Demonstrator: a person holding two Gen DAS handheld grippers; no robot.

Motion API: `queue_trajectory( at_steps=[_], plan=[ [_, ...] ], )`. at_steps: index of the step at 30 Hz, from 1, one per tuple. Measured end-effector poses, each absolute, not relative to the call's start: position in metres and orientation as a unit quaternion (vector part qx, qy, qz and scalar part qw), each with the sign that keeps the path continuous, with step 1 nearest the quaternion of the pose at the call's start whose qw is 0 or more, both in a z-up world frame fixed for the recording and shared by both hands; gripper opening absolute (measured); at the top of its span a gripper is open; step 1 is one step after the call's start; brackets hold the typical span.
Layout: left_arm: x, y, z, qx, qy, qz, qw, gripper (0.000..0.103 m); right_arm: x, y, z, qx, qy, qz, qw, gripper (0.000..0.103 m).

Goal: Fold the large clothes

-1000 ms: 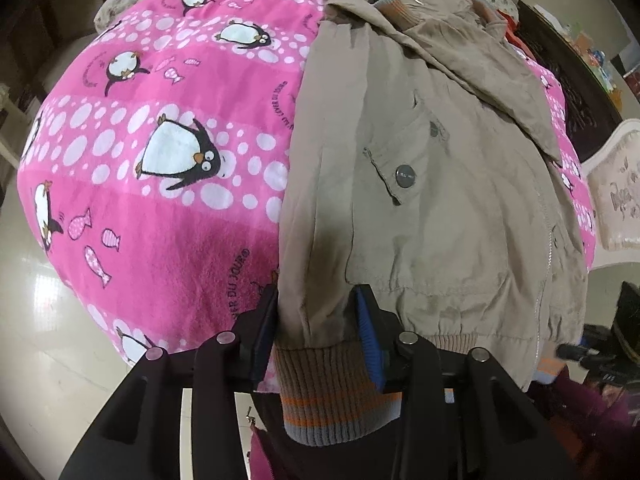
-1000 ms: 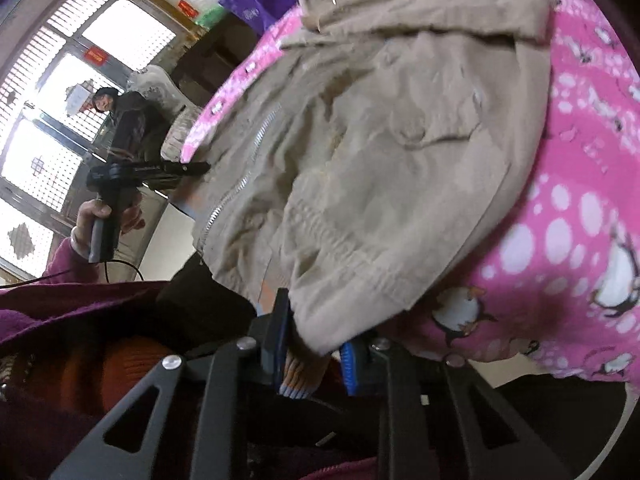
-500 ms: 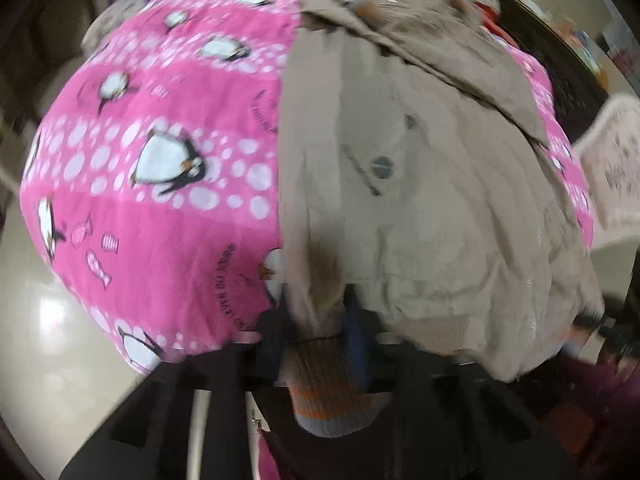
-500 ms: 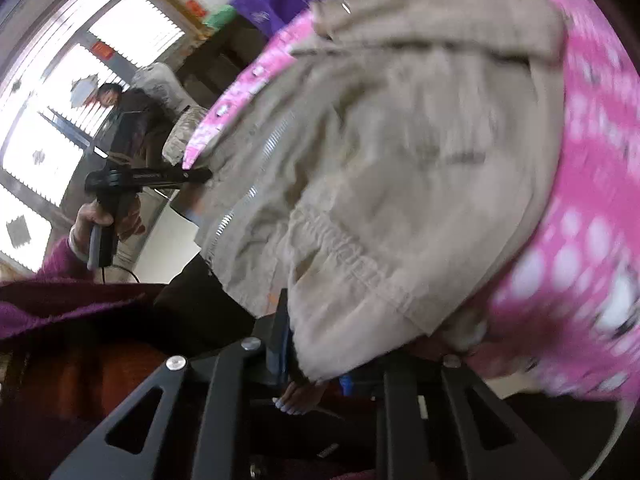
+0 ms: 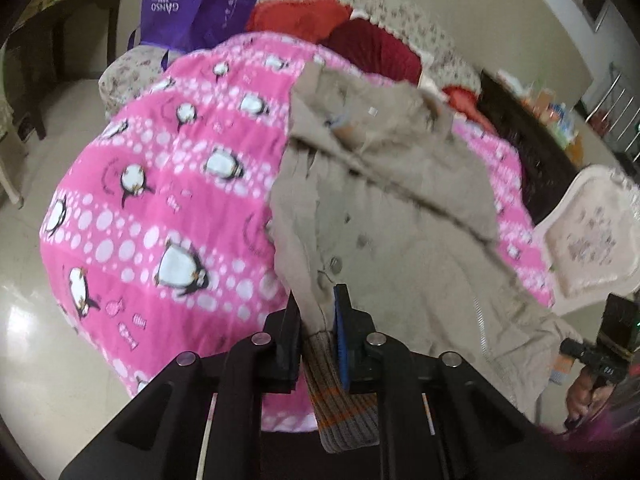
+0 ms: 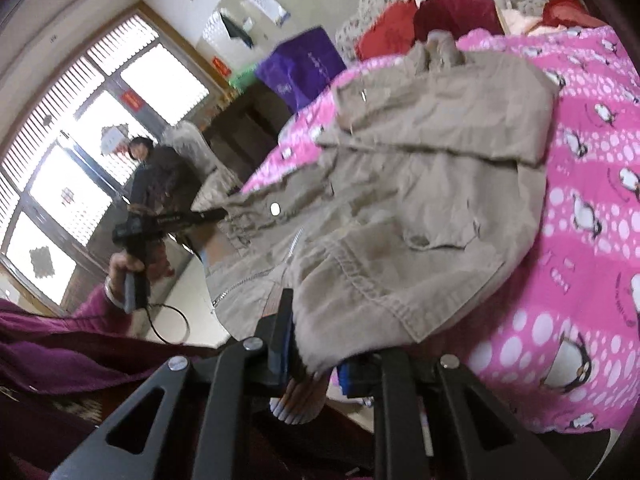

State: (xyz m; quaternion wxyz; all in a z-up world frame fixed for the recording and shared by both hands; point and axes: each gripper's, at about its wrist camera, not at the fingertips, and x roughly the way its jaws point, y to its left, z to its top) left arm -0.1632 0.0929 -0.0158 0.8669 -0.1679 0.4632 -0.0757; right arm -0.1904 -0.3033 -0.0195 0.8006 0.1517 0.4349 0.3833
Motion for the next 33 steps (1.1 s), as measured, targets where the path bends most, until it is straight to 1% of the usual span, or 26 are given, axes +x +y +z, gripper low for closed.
queue_trajectory(
  at_steps=[7,12,16,22,26,29,33],
  plan=[
    [-0.129,0.091,0.033,-0.169,0.406,-0.076,0.895,0.002,-0.166,-0.313,0.017,0.164,0.382,0.366,0.832,0.017],
    [-0.079,0.081,0.062,-0.166,0.368,-0.080,0.912,0.002,-0.124,-0.328,0.037,0.185,0.340,0.329,0.861,0.017],
    [-0.024,0.066,0.071,-0.146,0.360,-0.077,0.918,0.002,-0.076,-0.339,0.042,0.204,0.325,0.296,0.875,0.017],
    [0.067,0.053,0.059,-0.150,0.376,-0.055,0.913,0.002,0.015,-0.349,0.032,0.214,0.339,0.247,0.882,0.017],
    [0.124,0.039,0.042,-0.137,0.386,-0.035,0.912,0.002,0.072,-0.354,0.019,0.218,0.355,0.222,0.882,0.017],
    [0.157,0.030,0.026,-0.123,0.396,-0.021,0.910,0.002,0.105,-0.359,0.003,0.221,0.368,0.206,0.879,0.017],
    [0.194,0.024,-0.003,-0.133,0.415,-0.006,0.900,0.002,0.150,-0.370,-0.027,0.244,0.396,0.184,0.866,0.017]
  ],
)
